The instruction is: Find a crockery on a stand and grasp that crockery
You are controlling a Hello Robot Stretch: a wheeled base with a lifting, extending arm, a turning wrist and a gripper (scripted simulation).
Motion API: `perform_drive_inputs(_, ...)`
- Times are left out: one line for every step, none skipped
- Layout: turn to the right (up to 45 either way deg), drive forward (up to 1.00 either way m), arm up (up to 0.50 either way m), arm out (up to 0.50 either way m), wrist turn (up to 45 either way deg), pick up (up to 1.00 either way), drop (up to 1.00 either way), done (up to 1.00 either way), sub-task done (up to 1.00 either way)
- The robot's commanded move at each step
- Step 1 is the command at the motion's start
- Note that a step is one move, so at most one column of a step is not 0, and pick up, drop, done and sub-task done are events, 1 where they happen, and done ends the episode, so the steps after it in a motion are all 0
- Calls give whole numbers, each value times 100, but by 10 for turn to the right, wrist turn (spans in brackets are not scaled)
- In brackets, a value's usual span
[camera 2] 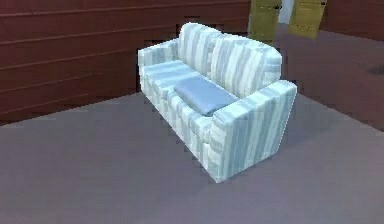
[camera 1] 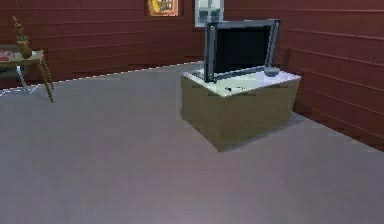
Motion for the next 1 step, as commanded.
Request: perform_drive_inputs(90, 0, 0, 0, 0, 0, 0, 0, 0)
